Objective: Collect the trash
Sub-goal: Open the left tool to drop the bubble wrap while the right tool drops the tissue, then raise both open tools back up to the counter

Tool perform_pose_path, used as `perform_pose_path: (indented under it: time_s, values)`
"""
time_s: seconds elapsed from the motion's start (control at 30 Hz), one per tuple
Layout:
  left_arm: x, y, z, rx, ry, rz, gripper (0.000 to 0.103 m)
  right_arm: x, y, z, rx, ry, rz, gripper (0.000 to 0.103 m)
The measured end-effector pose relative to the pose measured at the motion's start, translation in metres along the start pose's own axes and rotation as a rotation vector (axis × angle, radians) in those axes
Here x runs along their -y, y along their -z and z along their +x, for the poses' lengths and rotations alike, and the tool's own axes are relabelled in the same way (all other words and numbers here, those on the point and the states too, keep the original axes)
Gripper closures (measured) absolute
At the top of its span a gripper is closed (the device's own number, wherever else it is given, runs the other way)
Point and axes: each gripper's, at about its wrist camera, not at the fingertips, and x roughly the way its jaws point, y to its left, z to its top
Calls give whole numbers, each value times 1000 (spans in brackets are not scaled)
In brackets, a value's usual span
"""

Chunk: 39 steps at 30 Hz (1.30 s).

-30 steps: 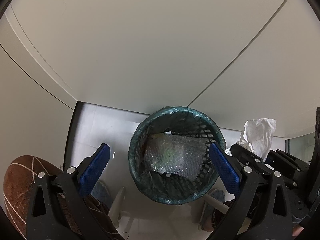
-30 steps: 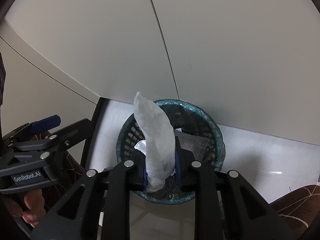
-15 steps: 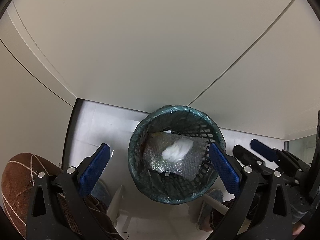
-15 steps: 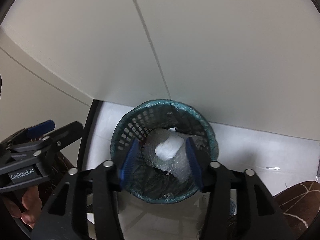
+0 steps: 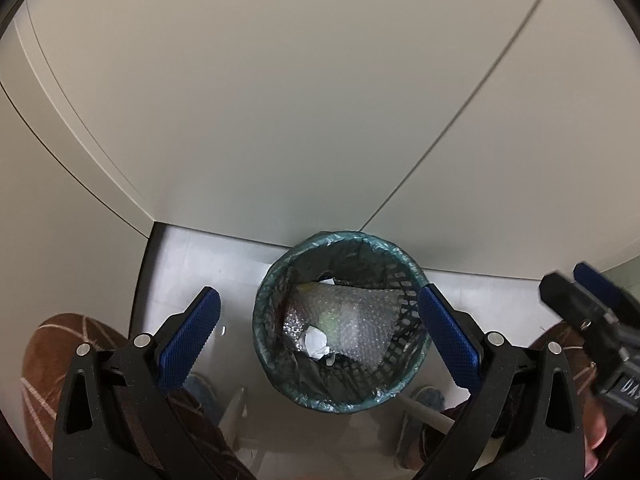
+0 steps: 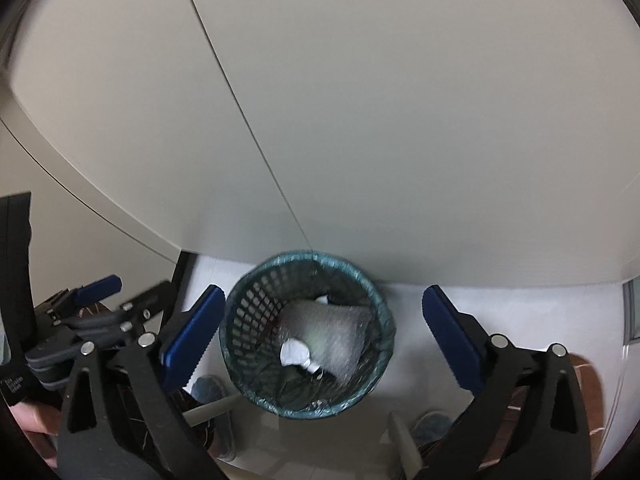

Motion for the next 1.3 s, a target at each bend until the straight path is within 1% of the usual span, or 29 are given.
perform_pose_path:
  time_s: [0.07,0.17,0.23,0.47,0.67,0.9,1.03,1.3]
  values:
    - [4,-3,-13,14,12,4,6,-1,-5,-15,33,16,-21,8]
    - [14,-6,-40,60,3,46,6,1,-15,-37,73,25,-37,8]
    - [19,-9,-58,89,6,55,6,3,-21,-50,101,30,-42,8]
    - [29,-23,-114,164,10,41,6,7,-40,-107,202,21,-39,8]
    - [42,-31,-160,221,28,58,6,3,-50,-148,278,28,-75,8]
    - [55,-45,-210,278,32,76,6,-4,-65,-197,358,36,-105,8]
    - [56,-55,-236,306,40,66,6,-7,-74,-229,409,30,-120,8]
    - [65,-78,-287,371,33,63,6,-15,-104,-281,474,26,-153,8]
